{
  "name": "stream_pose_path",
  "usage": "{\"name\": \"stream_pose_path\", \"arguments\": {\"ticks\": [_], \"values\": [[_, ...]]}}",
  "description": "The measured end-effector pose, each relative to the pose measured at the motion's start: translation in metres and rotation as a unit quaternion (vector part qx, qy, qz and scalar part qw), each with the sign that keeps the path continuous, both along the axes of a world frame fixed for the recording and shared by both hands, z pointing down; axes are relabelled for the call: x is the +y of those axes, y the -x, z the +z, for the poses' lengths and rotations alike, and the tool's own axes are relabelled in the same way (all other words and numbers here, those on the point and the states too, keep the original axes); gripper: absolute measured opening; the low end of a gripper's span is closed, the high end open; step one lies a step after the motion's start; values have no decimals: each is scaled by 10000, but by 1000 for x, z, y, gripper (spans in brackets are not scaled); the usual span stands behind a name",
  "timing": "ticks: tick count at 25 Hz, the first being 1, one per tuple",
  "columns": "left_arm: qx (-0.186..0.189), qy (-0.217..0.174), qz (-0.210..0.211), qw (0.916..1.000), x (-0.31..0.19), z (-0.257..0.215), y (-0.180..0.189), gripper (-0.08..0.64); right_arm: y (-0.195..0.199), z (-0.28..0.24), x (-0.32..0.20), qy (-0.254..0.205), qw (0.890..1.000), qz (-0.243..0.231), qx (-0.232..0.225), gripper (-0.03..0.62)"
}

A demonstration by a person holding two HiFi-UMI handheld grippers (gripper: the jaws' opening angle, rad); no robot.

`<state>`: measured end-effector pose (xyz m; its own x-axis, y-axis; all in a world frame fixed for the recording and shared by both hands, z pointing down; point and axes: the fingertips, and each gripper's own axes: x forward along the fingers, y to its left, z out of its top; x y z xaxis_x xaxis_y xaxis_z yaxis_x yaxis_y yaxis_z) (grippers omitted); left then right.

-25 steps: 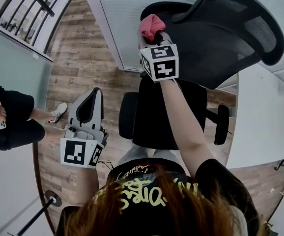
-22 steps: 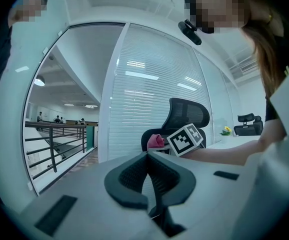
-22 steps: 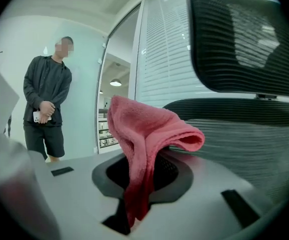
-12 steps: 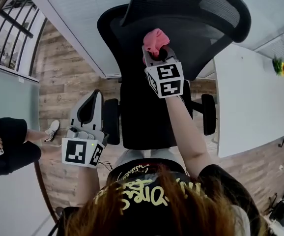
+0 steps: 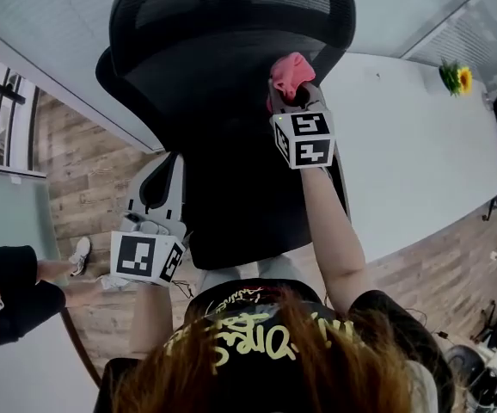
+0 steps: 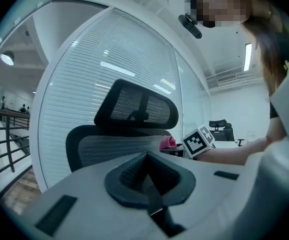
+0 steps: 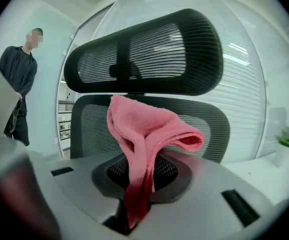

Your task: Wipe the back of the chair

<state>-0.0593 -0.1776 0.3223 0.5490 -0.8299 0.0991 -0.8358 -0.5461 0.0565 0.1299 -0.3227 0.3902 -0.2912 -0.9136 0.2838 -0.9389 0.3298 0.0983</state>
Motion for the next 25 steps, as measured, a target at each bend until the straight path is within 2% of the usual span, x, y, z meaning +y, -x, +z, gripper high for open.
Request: {"name": "stream_pose_path", "arguments": {"ticks": [6, 12, 16, 25], "values": [[90, 73, 182, 9998, -16, 10, -43, -8, -72, 3, -8, 45, 9989, 465, 85, 64], [186, 143, 251, 9994, -28, 14, -77, -8, -126, 4, -21, 79, 9967, 806, 106, 64], [174, 144, 268, 9994, -32, 16, -88, -8, -144, 8, -29, 121, 9958, 904, 92, 64], [166, 191, 160, 9996, -42, 20, -95, -8, -156, 22, -46, 262, 9955, 912, 60, 64]]}}
